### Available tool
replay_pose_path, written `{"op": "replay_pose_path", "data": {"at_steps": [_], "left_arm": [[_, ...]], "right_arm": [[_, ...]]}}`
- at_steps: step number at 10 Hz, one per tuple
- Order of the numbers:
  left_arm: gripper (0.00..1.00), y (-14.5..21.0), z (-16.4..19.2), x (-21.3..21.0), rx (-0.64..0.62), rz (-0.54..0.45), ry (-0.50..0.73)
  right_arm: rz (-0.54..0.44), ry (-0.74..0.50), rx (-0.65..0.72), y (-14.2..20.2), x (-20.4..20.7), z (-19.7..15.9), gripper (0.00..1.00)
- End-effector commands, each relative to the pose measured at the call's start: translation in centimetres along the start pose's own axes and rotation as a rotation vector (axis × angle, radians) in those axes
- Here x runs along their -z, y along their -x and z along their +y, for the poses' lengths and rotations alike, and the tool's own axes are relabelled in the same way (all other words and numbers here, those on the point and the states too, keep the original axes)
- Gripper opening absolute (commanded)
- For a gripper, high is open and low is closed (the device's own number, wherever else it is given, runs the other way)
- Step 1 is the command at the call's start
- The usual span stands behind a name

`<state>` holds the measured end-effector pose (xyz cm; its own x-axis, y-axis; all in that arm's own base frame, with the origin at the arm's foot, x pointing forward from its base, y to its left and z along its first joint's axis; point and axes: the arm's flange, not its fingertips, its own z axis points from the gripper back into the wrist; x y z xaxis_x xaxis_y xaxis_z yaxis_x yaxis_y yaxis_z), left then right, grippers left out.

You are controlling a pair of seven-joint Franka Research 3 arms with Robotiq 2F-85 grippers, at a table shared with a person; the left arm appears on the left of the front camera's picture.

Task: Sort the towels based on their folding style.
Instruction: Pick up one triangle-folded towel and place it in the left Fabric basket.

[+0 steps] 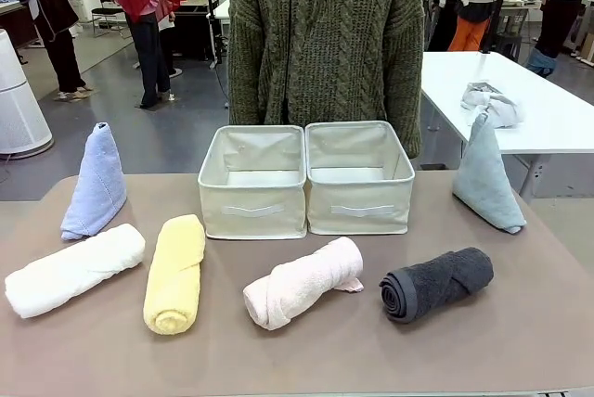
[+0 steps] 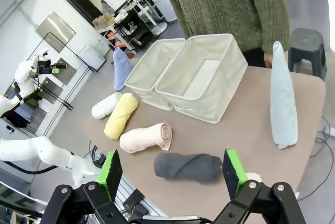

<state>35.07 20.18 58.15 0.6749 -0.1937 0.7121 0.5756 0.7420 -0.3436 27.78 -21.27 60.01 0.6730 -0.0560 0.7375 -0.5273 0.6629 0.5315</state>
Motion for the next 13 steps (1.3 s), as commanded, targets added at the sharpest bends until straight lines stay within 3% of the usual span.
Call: {"op": "replay_pose_path", "data": {"at_steps": [1,13], "left_arm": [[1.0,0.03,0.17,-0.07,0.001,-0.017,-0.002],[1.0,0.03,0.17,-0.07,0.001,-0.017,-0.002]], "right_arm": [[-0.004,0.006,-0.003,-0.11,0.03,-0.09,1.0],[-0.004,0.006,-0.003,-0.11,0.03,-0.09,1.0]]}}
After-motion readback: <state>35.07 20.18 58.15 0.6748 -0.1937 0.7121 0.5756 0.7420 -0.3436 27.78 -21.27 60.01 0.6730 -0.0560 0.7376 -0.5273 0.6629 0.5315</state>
